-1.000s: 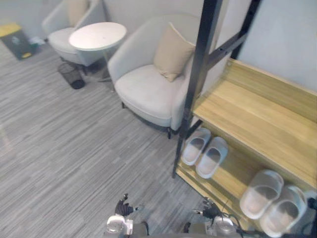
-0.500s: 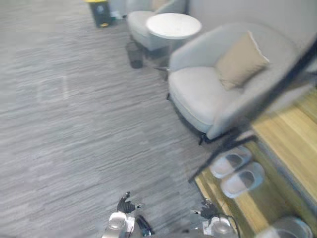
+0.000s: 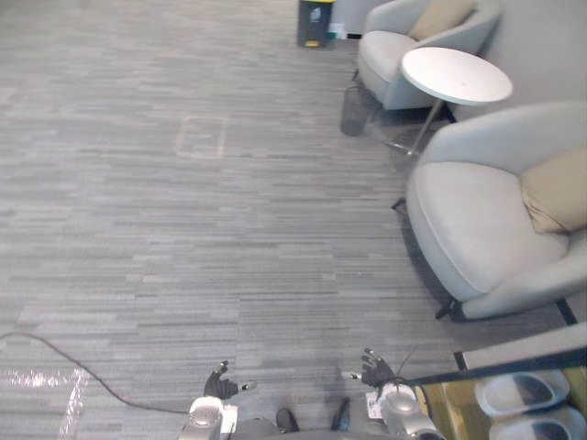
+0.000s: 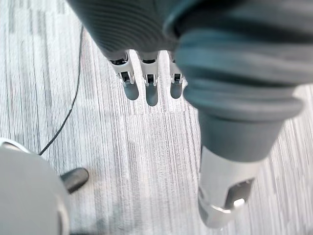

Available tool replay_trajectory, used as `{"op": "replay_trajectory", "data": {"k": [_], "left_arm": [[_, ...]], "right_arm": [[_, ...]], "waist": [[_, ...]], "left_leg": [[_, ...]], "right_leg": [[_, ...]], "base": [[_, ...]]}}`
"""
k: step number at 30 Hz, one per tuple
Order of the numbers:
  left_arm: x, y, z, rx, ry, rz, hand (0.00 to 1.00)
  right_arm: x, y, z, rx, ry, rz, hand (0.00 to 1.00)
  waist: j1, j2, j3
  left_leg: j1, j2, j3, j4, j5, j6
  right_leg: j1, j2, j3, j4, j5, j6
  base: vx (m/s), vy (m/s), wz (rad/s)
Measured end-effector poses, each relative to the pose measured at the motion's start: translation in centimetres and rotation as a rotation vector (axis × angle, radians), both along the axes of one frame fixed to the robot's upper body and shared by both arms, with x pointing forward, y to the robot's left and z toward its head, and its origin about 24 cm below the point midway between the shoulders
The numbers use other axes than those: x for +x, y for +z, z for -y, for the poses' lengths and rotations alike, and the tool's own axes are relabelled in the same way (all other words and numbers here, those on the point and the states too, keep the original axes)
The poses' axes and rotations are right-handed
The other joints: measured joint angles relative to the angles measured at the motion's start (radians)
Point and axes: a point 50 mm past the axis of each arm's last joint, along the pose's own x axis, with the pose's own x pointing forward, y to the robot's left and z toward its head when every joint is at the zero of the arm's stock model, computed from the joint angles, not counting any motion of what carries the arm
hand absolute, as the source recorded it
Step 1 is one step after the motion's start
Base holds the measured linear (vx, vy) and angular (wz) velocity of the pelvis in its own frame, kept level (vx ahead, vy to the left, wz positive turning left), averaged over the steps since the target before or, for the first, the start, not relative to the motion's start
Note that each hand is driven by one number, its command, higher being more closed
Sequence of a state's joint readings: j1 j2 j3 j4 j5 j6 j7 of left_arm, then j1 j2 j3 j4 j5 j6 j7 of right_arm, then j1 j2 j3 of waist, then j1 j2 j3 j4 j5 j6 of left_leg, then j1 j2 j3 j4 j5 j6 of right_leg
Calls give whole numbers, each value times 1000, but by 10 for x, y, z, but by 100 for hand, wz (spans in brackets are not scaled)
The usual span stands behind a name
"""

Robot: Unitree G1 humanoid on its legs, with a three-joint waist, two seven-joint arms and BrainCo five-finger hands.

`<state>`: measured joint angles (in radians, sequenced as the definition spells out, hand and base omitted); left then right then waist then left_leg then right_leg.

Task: Organize the slippers on the shoe rack

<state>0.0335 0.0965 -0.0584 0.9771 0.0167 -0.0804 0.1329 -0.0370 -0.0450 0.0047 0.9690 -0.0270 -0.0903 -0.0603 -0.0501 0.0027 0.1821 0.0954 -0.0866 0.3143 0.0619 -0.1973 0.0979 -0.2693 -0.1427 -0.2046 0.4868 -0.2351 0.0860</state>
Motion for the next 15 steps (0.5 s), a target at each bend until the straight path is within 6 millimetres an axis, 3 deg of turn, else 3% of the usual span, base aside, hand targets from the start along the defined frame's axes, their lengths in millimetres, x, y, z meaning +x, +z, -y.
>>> {"op": "replay_trajectory", "data": {"k": [2, 4, 5, 6, 7, 8, 9, 11, 13, 15], "left_arm": [[-2, -1, 0, -1, 4, -10, 0], [-3, -1, -1, -3, 17, -8, 0], [-7, -2, -4, -3, 41, -13, 0], [-5, -1, -2, -14, 55, -1, 0], [-5, 0, 1, -26, 69, 10, 0], [-4, 1, 1, -33, 90, 18, 0], [-6, 0, 0, -37, 102, 11, 0], [-4, 0, 1, -44, 116, 19, 0], [-1, 2, -2, -47, 137, 36, 0], [5, 6, -5, -40, 132, 67, 0]], "right_arm": [[-1, 0, 1, 0, -2, 3, 0], [-3, 0, 2, -3, -2, -2, 0], [-4, -1, 1, 0, -2, -9, 0], [-6, -2, 8, -15, -5, -19, 0], [-7, -2, 11, -26, -3, -19, 0], [-6, -1, 14, -35, -1, -16, 0], [-6, -1, 18, -43, -10, -20, 0], [-7, -1, 21, -48, -24, -24, 0], [-8, -2, 21, -40, -45, -25, 0], [-8, -2, 19, -35, -45, -26, 0]], "waist": [[-2, -10, 5], [-8, -13, 5], [-6, -22, 9], [-6, -15, 10], [-2, 3, 13], [6, 28, 32], [10, 43, 41], [10, 38, 44], [17, 29, 50], [26, 20, 56]], "left_leg": [[31, -15, -44, -13, -14, -19], [43, -8, -77, 47, -69, -79], [19, 2, -68, 162, -99, -119], [-81, 51, -36, 407, -111, -144], [-135, 93, -7, 539, -97, -167], [-199, 170, 51, 733, -47, -200], [-233, 239, 103, 842, -68, -164], [-256, 273, 117, 855, -98, -151], [-313, 305, 116, 762, -118, -153], [-368, 301, 100, 558, -82, -161]], "right_leg": [[-11, 7, 21, -10, 28, -29], [6, 26, -10, -4, 39, -58], [33, 37, -23, -44, 54, -92], [83, 41, -47, -90, 47, -96], [115, 49, -55, -126, 47, -95], [174, 62, -59, -173, 48, -98], [239, 68, -57, -207, 47, -100], [293, 61, -48, -247, 47, -100], [375, 28, -38, -301, 46, -99], [428, -14, -39, -342, 30, -60]], "base": [[244, -56, 83], [333, -106, 86], [422, -166, 64], [275, -118, 49], [454, -121, 15], [440, -21, -9], [532, -25, -14], [347, 27, -11], [412, 156, -24], [420, 273, -20]]}}
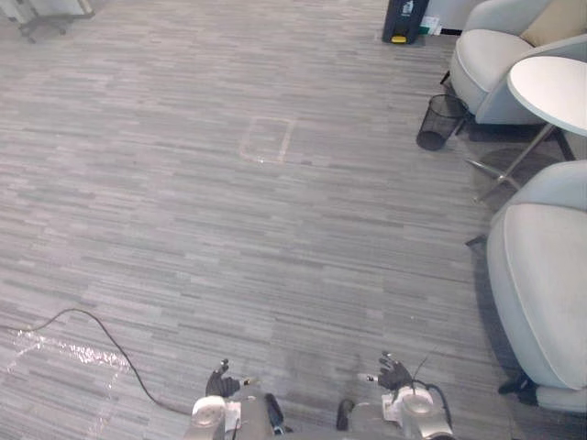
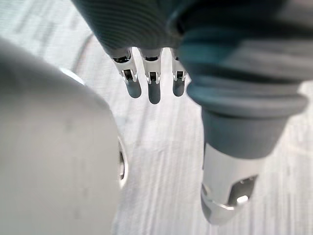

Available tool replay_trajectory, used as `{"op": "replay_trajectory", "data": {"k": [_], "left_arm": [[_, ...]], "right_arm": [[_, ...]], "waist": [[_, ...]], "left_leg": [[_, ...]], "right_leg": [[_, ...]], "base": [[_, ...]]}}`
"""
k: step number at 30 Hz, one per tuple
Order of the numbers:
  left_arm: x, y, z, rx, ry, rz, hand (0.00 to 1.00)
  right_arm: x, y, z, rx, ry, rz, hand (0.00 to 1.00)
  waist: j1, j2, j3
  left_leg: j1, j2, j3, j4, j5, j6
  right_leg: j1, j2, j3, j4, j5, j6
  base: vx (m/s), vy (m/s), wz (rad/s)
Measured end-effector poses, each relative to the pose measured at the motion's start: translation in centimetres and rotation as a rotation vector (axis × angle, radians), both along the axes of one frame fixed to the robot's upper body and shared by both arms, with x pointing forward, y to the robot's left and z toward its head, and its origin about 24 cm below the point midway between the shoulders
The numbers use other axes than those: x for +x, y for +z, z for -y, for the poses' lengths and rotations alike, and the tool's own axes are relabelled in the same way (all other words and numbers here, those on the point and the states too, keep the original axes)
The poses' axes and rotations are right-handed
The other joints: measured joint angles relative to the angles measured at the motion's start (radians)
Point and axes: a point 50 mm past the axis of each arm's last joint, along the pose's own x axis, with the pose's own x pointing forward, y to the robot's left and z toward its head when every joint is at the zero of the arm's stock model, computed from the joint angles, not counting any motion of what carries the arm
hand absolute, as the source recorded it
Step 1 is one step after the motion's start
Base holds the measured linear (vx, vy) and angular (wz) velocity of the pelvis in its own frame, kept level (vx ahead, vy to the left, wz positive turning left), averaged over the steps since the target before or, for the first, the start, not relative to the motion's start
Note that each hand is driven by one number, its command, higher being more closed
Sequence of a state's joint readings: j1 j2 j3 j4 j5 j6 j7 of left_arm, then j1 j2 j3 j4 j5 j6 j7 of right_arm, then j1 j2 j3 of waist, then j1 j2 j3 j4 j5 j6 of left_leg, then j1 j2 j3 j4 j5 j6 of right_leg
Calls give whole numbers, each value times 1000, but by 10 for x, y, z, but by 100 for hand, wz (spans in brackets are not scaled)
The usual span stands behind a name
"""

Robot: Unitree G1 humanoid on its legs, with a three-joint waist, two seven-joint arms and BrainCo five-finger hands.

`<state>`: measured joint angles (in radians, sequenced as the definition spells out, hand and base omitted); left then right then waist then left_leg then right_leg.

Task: Organize the slippers on the shoe rack

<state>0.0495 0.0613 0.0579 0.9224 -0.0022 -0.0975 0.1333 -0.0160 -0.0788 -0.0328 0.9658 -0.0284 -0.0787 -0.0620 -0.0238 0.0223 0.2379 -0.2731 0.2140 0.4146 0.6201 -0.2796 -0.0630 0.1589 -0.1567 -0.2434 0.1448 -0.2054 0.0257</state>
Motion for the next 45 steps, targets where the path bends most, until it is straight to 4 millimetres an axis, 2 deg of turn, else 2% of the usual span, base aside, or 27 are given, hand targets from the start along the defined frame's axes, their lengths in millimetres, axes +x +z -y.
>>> {"op": "replay_trajectory", "data": {"k": [1, 2, 3, 5, 7, 11, 13, 15, 16, 18, 19, 20, 21, 22, 24, 25, 26, 27, 28, 33, 35, 37, 39, 42, 43, 44, 45], "left_arm": [[-2, -1, 2, -7, 0, -1, 0], [3, 0, 0, -1, -2, 5, 0], [6, 2, -2, 6, 1, 14, 0], [6, 2, -3, 0, 11, 16, 0], [3, 1, -6, -1, 22, 3, 0], [-9, -4, -10, 8, 27, -39, 0], [-13, -6, -10, 9, 23, -64, 0], [-14, -7, -6, 0, 12, -71, 0], [-12, -7, -4, -4, 9, -64, 0], [-6, -5, 1, -11, -4, -53, 0], [-4, -5, 4, -9, -26, -53, 0], [-4, -6, 4, -10, -25, -55, 0], [-5, -8, 11, -28, -25, -64, 0], [-5, -8, 20, -54, -26, -64, 0], [-5, -9, 24, -55, -41, -65, 0], [-5, -9, 25, -60, -35, -63, 0], [-5, -9, 25, -61, -29, -62, 0], [-5, -8, 24, -68, -6, -60, 0], [-9, -9, 23, -74, 22, -61, 0], [-8, -6, 13, -67, 75, -36, 0], [-6, -4, 7, -52, 76, -25, 0], [-12, -6, 7, -49, 78, -42, 0], [-15, -7, -1, -25, 74, -59, 0], [-15, -6, -9, -15, 94, -56, 0], [-14, -6, -9, -11, 82, -53, 0], [-18, -8, -5, -13, 60, -68, 0], [-20, -9, -10, 5, 41, -86, 0]], "right_arm": [[-2, -1, 2, -6, -1, -5, 0], [-5, -3, 0, 1, -5, -20, 0], [-7, -4, -5, 11, 10, -29, 0], [-8, -5, -10, 20, 20, -33, 0], [-4, -3, -10, 15, 29, -23, 0], [-6, -4, -12, 28, 32, -26, 0], [-7, -4, -10, 23, 34, -27, 0], [-3, -1, -6, 3, 58, -5, 0], [2, 2, -4, 1, 53, 24, 0], [10, 8, -3, -4, 55, 67, 0], [12, 10, -2, -1, 36, 80, 0], [11, 10, -1, 0, 32, 79, 0], [11, 10, 1, -4, 28, 76, 0], [14, 11, 4, -10, 24, 77, 0], [18, 14, 9, -18, 14, 94, 0], [13, 12, 11, -9, -10, 84, 0], [12, 12, 11, -9, -12, 81, 0], [6, 9, 10, -5, -17, 64, 0], [1, 6, 9, 1, -25, 45, 0], [-8, 0, 9, 7, -35, -6, 0], [-9, -1, 9, 6, -36, -12, 0], [-13, -3, 13, -11, -35, -35, 0], [-15, -5, 3, -2, 0, -40, 0], [-13, -6, -5, 20, 2, -39, 0], [-19, -8, -4, 19, -3, -56, 0], [-24, -8, 2, 3, 1, -66, 0], [-20, -8, -8, 37, -5, -55, 0]], "waist": [[7, 19, -6], [7, -4, -3], [4, -19, -9], [24, -31, -14], [22, -27, -16], [13, -54, -29], [3, -54, -29], [-20, -39, -29], [-33, -27, -24], [-50, -6, -15], [-59, -12, -9], [-59, -12, -9], [-62, -3, -8], [-58, 35, -12], [-81, 44, -11], [-92, 52, -10], [-91, 52, -9], [-91, 52, -10], [-80, 48, -4], [-55, 40, -4], [-27, 36, -2], [-19, 40, -5], [-33, 10, -28], [-15, 0, -28], [-18, -9, -47], [-13, -1, -77], [-29, -45, -82]], "left_leg": [[-9, -5, -33, -218, 168, 7], [14, -45, -27, -228, 173, 35], [15, -70, -30, -253, 177, 41], [4, -78, -38, -224, 136, 47], [16, -79, -44, -171, 76, 67], [150, -127, -31, -204, -30, 70], [264, -148, -23, -262, -44, 73], [377, -141, -28, -358, -36, 59], [404, -128, -39, -393, -36, 58], [424, -105, -50, -422, -36, 35], [478, -118, -61, -468, -41, -8], [492, -116, -69, -473, -44, -16], [525, -104, -78, -477, -49, -25], [529, -80, -84, -456, -27, -43], [507, -66, -131, -346, 8, -68], [440, -12, -155, -108, 73, -92], [428, -4, -155, -71, 89, -93], [376, 42, -148, 83, 192, -99], [290, 127, -105, 315, 176, -64], [124, 120, 20, 256, 25, -34], [63, 46, -24, -4, 28, -37], [66, -22, -110, -259, 200, -44], [79, -46, -78, -226, 131, -20], [36, 10, -69, 15, 90, 60], [37, -9, -88, -21, 60, 53], [86, -30, -89, -119, -3, 43], [129, -76, -86, -143, -33, 43]], "right_leg": [[35, 3, -4, -28, -23, 59], [63, -31, -4, -48, -31, 88], [64, -35, -2, -67, -14, 71], [73, -13, -18, -95, 43, 47], [64, -24, 4, -15, 63, 73], [-196, -121, 149, 650, 71, 198], [-290, -120, 132, 818, -19, 120], [-390, -72, 29, 723, -95, 25], [-457, -33, 23, 607, -100, 11], [-510, 13, 48, 412, -52, 24], [-508, 33, 93, 129, 142, 47], [-503, 36, 104, 129, 192, 50], [-491, 57, 136, 152, 251, 11], [-501, 68, 136, 220, 194, -3], [-501, 44, 110, 331, 100, -14], [-422, 41, 74, 334, 37, -21], [-408, 41, 70, 331, 31, -23], [-345, 49, 57, 298, 11, -28], [-234, 76, 55, 214, -14, -50], [-60, 73, 136, 52, -17, -45], [-18, 43, 188, 20, -40, -10], [23, 20, 250, -7, -75, 52], [48, 29, 278, -31, -33, 48], [31, 45, 292, 92, 49, 31], [-14, 40, 306, 212, 35, 66], [-105, 37, 310, 398, 39, 182], [-184, -1, 343, 605, 71, 254]], "base": [[367, 269, 10], [384, 274, 38], [349, 213, 51], [329, 149, 25], [344, 194, 6], [387, 204, -2], [493, 74, -1], [478, -21, 18], [432, -78, 23], [417, -122, 39], [492, -154, 46], [639, -229, 37], [451, -177, 2], [569, -236, 3], [656, -249, 33], [540, -188, 48], [517, -153, 40], [483, -87, 7], [572, -88, 0], [363, 51, -42], [457, 276, -99], [438, 282, -91], [479, 166, -34], [479, 223, -23], [338, 274, -27], [417, 249, -7], [389, 162, 6]]}}
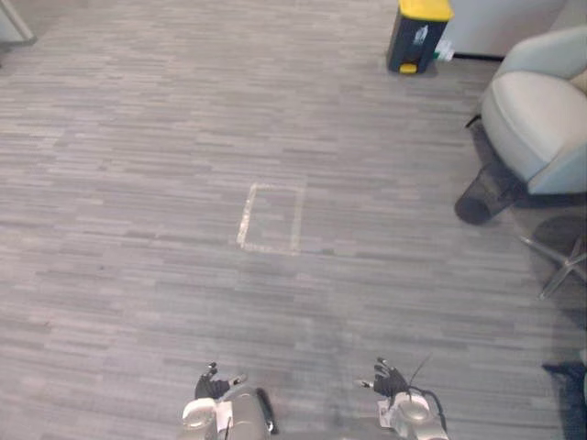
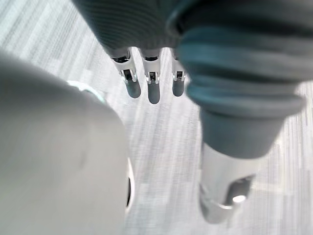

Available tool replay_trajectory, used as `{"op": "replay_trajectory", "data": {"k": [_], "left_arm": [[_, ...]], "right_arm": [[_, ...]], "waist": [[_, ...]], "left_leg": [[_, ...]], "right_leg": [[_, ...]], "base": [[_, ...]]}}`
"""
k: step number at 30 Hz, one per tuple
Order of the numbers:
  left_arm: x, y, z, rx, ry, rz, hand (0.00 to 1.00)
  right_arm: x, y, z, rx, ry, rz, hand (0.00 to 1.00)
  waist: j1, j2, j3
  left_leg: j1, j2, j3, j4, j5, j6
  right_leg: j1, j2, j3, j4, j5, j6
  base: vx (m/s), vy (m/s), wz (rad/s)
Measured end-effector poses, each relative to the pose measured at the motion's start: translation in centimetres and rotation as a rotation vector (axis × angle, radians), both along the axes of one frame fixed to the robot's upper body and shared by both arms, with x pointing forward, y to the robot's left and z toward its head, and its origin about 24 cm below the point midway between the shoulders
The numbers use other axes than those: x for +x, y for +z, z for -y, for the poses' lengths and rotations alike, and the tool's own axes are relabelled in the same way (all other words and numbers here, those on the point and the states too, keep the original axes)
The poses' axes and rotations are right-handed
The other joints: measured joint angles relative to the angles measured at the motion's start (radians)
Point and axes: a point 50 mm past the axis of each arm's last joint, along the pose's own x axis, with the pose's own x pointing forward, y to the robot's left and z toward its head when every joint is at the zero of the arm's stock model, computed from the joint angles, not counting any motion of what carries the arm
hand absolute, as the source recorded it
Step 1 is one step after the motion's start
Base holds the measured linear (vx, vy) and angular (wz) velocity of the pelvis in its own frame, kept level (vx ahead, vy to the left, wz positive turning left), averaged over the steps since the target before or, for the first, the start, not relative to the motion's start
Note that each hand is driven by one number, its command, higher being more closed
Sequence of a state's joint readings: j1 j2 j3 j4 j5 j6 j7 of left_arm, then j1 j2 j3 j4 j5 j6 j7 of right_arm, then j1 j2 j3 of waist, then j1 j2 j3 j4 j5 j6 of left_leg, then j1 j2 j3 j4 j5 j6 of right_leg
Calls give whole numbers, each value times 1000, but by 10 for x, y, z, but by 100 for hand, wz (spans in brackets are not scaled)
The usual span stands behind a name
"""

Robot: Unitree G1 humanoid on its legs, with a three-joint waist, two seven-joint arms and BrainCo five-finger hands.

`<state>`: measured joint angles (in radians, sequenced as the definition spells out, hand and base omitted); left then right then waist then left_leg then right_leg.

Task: Organize the slippers on the shoe rack

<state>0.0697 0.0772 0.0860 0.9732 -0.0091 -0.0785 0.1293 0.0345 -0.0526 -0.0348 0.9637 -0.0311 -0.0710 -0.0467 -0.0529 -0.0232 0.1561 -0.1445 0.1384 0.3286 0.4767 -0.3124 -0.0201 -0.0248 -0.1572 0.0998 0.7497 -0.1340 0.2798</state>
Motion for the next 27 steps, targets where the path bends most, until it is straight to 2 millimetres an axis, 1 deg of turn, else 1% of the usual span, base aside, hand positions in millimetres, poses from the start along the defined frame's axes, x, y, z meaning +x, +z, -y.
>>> {"op": "replay_trajectory", "data": {"k": [1, 2, 3, 4, 6, 7, 8, 9, 10, 11, 12, 13, 14, 15, 16, 17, 18, 19, 20, 21, 22, 23, 24, 25, 26, 27], "left_arm": [[1, 0, -2, 7, -13, -3, 0], [4, 0, 0, 5, -24, -3, 0], [5, 0, 4, -3, -33, -8, 0], [4, -2, 13, -27, -38, -11, 0], [6, -2, 19, -36, -57, -5, 0], [11, 0, 20, -36, -70, 6, 0], [15, 1, 21, -35, -73, 16, 0], [16, 1, 20, -32, -73, 18, 0], [19, 1, 29, -56, -83, 22, 0], [21, 2, 31, -62, -86, 29, 0], [26, 4, 36, -68, -96, 52, 0], [24, 3, 39, -75, -102, 44, 0], [22, 2, 39, -75, -101, 34, 0], [21, 2, 39, -75, -101, 30, 0], [21, 2, 41, -76, -107, 32, 0], [21, 2, 40, -78, -90, 36, 0], [17, 1, 38, -77, -77, 27, 0], [17, 1, 35, -76, -61, 32, 0], [16, 1, 32, -71, -45, 32, 0], [18, 2, 30, -66, -47, 37, 0], [19, 3, 28, -62, -47, 42, 0], [21, 4, 26, -54, -49, 51, 0], [22, 5, 24, -49, -50, 57, 0], [23, 6, 24, -47, -52, 62, 0], [24, 6, 24, -45, -55, 66, 0], [23, 6, 20, -32, -54, 58, 0]], "right_arm": [[2, 1, -4, 14, -2, 8, 0], [1, 0, -3, 12, 1, 4, 0], [5, 2, 2, 1, 5, 15, 0], [12, 7, 10, -24, 10, 46, 0], [18, 12, 15, -40, 13, 81, 0], [24, 16, 16, -44, 16, 112, 0], [28, 19, 15, -43, 19, 133, 0], [29, 19, 14, -41, 20, 138, 0], [36, 22, 20, -54, 4, 151, 0], [38, 23, 21, -57, 2, 151, 0], [36, 22, 24, -60, -9, 143, 0], [31, 20, 30, -58, -52, 129, 0], [29, 19, 32, -63, -52, 117, 0], [27, 18, 33, -65, -52, 109, 0], [21, 15, 35, -71, -48, 83, 0], [13, 12, 37, -74, -60, 60, 0], [12, 12, 39, -74, -71, 55, 0], [10, 10, 39, -73, -77, 46, 0], [6, 8, 39, -71, -87, 30, 0], [5, 7, 40, -72, -91, 23, 0], [4, 7, 39, -71, -92, 18, 0], [3, 6, 37, -64, -97, 9, 0], [2, 4, 34, -57, -97, 2, 0], [1, 4, 34, -56, -97, -3, 0], [-1, 3, 35, -62, -96, -13, 0], [-2, 1, 30, -55, -90, -21, 0]], "waist": [[-6, -18, 4], [-5, -17, 9], [-5, -1, 25], [-7, 44, 40], [-12, 75, 41], [-17, 81, 46], [-20, 76, 50], [-23, 62, 50], [-32, 99, 74], [-33, 99, 76], [-36, 95, 88], [-51, 92, 87], [-58, 87, 87], [-59, 85, 87], [-60, 78, 88], [-50, 74, 93], [-51, 79, 94], [-50, 77, 93], [-48, 74, 93], [-42, 73, 94], [-36, 72, 94], [-23, 65, 94], [-14, 56, 91], [-9, 54, 88], [0, 42, 86], [-15, 27, 59]], "left_leg": [[40, -24, 0, -20, -14, 2], [80, -28, 3, -43, -23, 1], [169, -31, 9, -113, -23, -2], [281, -12, 24, -215, -11, -21], [338, 9, 35, -262, -3, -32], [362, 21, 39, -265, -3, -33], [381, 25, 37, -265, -4, -35], [402, 24, 32, -263, -9, -44], [436, 43, -16, -266, -37, -97], [424, 34, -28, -265, -35, -94], [409, 2, -53, -265, -4, -73], [392, -7, -54, -188, 66, -81], [385, 3, -66, -135, 82, -100], [380, 9, -71, -102, 91, -113], [329, 38, -90, 58, 139, -173], [220, 116, -40, 313, 138, -184], [165, 160, 9, 408, 105, -154], [135, 173, 40, 436, 73, -141], [89, 174, 83, 424, 38, -120], [56, 170, 103, 387, 17, -110], [29, 157, 103, 330, 5, -97], [-8, 130, 91, 222, 5, -92], [-39, 97, 61, 93, 26, -84], [-53, 70, 14, -37, 91, -82], [-37, 37, 1, -68, 160, -64], [-11, 15, 35, -88, 140, -64]], "right_leg": [[-43, -16, -6, 114, 24, -1], [-80, -21, -33, 192, 1, -16], [-125, -19, -99, 271, -65, -123], [-186, 6, -208, 288, -130, -224], [-257, 29, -284, 242, -175, -272], [-329, 40, -318, 146, -192, -283], [-372, 49, -320, -1, -171, -280], [-369, 59, -299, -168, -103, -272], [-307, 88, -322, -263, 25, -323], [-307, 86, -316, -257, 18, -324], [-304, 77, -289, -226, -2, -329], [-257, 57, -308, -188, -53, -329], [-223, 46, -323, -188, -76, -328], [-204, 43, -333, -193, -86, -326], [-141, 34, -359, -219, -115, -322], [-50, 42, -365, -296, -155, -314], [-7, 55, -365, -337, -158, -315], [23, 55, -365, -364, -158, -314], [68, 54, -359, -405, -157, -313], [99, 54, -349, -434, -155, -310], [124, 52, -333, -457, -154, -307], [152, 39, -308, -484, -154, -300], [167, 19, -287, -500, -161, -275], [176, 4, -262, -511, -172, -241], [190, -15, -228, -523, -180, -216], [200, -30, -200, -557, -155, -219]], "base": [[439, 108, 21], [414, 27, -4], [644, 38, -19], [651, 35, -15], [500, -21, 1], [592, -129, 19], [597, -167, 30], [766, -225, 44], [609, -145, 39], [652, -134, 46], [418, -65, 62], [413, -104, 78], [335, -104, 68], [248, -104, 57], [416, -115, 60], [477, -98, 59], [527, -43, 32], [334, 18, 2], [304, 75, -14], [289, 115, -25], [345, 184, -47], [350, 245, -63], [306, 240, -74], [319, 263, -78], [367, 230, -57], [434, 221, -58]]}}
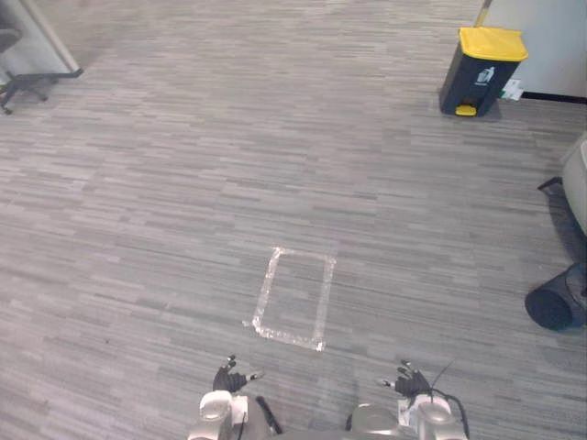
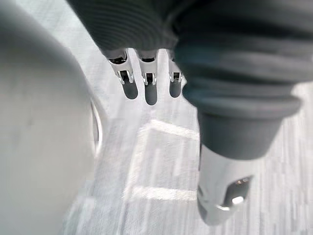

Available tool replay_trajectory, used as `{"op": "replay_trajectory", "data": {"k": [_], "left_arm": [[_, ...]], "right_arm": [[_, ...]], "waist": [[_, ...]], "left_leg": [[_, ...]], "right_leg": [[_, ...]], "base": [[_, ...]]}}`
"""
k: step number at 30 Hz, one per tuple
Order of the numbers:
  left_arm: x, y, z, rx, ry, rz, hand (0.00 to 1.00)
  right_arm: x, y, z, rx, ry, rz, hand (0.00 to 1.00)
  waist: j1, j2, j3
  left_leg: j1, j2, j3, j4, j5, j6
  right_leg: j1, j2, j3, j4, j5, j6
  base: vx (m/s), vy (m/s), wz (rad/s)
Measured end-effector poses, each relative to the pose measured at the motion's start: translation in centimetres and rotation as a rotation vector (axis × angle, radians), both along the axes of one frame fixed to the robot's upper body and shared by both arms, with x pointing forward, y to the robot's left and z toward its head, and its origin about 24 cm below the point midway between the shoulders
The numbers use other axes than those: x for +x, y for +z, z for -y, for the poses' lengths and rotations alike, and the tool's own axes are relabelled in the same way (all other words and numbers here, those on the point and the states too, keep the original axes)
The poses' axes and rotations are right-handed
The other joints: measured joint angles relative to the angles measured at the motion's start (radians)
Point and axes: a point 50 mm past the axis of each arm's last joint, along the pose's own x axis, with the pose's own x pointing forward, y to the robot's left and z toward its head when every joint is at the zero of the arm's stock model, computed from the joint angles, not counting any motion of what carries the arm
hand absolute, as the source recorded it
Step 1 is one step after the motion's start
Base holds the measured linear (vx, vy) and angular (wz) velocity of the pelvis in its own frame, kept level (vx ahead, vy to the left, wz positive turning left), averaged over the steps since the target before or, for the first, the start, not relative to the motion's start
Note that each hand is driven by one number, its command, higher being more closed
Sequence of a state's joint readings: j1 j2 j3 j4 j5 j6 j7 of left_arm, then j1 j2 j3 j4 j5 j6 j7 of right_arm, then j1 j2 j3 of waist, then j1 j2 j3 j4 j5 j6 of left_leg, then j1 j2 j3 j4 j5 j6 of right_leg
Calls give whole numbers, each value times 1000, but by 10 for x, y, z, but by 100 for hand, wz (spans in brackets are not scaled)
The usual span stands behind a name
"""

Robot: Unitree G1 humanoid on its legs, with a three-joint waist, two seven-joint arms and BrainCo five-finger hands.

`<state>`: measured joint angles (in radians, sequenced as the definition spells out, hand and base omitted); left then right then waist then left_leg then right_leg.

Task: Organize the slippers on the shoe rack

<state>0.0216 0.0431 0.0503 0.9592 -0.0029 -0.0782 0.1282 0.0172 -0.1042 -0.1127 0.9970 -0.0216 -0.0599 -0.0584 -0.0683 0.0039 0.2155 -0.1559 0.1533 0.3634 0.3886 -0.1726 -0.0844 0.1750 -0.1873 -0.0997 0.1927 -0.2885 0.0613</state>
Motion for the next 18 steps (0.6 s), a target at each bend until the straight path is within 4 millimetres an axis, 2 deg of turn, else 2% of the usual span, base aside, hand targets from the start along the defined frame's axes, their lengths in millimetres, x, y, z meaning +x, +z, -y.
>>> {"op": "replay_trajectory", "data": {"k": [1, 2, 3, 4, 5, 6, 7, 8, 9, 10, 12, 13, 14, 15, 16, 17, 18], "left_arm": [[-2, -1, -4, 10, 2, -10, 0], [-5, -2, -7, 15, 7, -22, 0], [-6, -1, -12, 27, 5, -23, 0], [-6, -1, -18, 39, 9, -25, 0], [-7, -2, -13, 36, -12, -33, 0], [-8, -3, -12, 38, -32, -40, 0], [-10, -4, -12, 50, -61, -56, 0], [-9, -4, -11, 53, -81, -62, 0], [-11, -7, -9, 48, -88, -84, 0], [-13, -8, -6, 44, -95, -91, 0], [-15, -8, -4, 43, -109, -98, 0], [-14, -8, -4, 45, -110, -95, 0], [-13, -8, -5, 46, -111, -94, 0], [-15, -8, -6, 48, -113, -99, 0], [-17, -10, -4, 41, -115, -114, 0], [-15, -11, 9, 13, -150, -114, 0], [-10, -10, 17, -1, -175, -99, 0]], "right_arm": [[0, -1, -5, 10, 8, -2, 0], [-1, -2, -7, 17, 8, -5, 0], [-1, -3, -14, 35, 4, -4, 0], [0, -3, -20, 51, -3, 1, 0], [-4, -3, -12, 35, -6, -7, 0], [-3, -3, -13, 38, -3, -4, 0], [3, -2, -20, 58, 2, 12, 0], [4, -1, -22, 65, 3, 16, 0], [6, -1, -23, 69, 8, 26, 0], [10, 2, -21, 61, 15, 42, 0], [16, 6, -17, 44, 25, 70, 0], [20, 9, -15, 35, 29, 88, 0], [22, 10, -14, 32, 32, 101, 0], [22, 10, -16, 29, 41, 101, 0], [22, 11, -13, 32, 32, 110, 0], [26, 14, -6, 0, 32, 116, 0], [25, 14, 0, -9, 14, 112, 0]], "waist": [[1, -2, -9], [9, -5, -11], [15, -13, -11], [19, -22, -13], [5, -9, -37], [9, -10, -42], [-3, -29, -43], [-7, -36, -38], [-7, -31, -30], [-5, -16, -22], [-5, 13, -15], [-7, 19, -13], [-7, 17, -13], [-9, -1, -16], [-16, -6, -12], [-10, 45, -12], [-13, 53, -6]], "left_leg": [[-4, 26, 8, 63, -38, 0], [-5, 37, 3, 104, -51, 9], [-31, 60, 0, 218, -62, 19], [-55, 53, -14, 272, -95, 15], [-12, 20, -35, 137, -106, 42], [28, 10, -24, 104, -141, 37], [82, -32, 2, 59, -147, 52], [125, -43, 11, 31, -150, 56], [193, -48, 22, -28, -149, 55], [255, -38, 38, -85, -141, 44], [327, -9, 72, -144, -134, 32], [349, 5, 98, -159, -134, 31], [364, 7, 111, -167, -134, 30], [394, -12, 131, -178, -134, 11], [410, -20, 130, -179, -139, -11], [410, 9, 125, -165, -128, -18], [403, -9, 101, -174, -120, -17]], "right_leg": [[-4, 29, 14, -7, 43, -6], [0, 31, 16, 3, 58, -13], [0, 27, 49, 48, 77, -7], [-22, 17, 82, 123, 77, -4], [-95, 17, 98, 286, 70, 33], [-156, 0, 114, 417, 85, 72], [-264, -51, 128, 615, 159, 144], [-301, -68, 114, 701, 162, 129], [-344, -74, 48, 776, 85, 45], [-368, -63, -25, 782, 31, 6], [-428, -27, -160, 716, -25, -53], [-488, 6, -232, 614, -32, -75], [-519, 33, -272, 510, -15, -88], [-520, 67, -294, 301, 94, -111], [-516, 82, -283, 274, 184, -198], [-504, 115, -269, 255, 188, -193], [-494, 113, -254, 249, 171, -185]], "base": [[377, 147, -44], [351, 171, -63], [285, 187, -55], [311, 251, -57], [279, 287, -52], [347, 290, -33], [332, 222, -24], [379, 131, -17], [430, 83, -31], [516, 65, -36], [444, 10, -39], [462, -51, -40], [583, -95, -43], [518, -93, -31], [530, -67, -51], [471, -37, -45], [420, -32, -39]]}}
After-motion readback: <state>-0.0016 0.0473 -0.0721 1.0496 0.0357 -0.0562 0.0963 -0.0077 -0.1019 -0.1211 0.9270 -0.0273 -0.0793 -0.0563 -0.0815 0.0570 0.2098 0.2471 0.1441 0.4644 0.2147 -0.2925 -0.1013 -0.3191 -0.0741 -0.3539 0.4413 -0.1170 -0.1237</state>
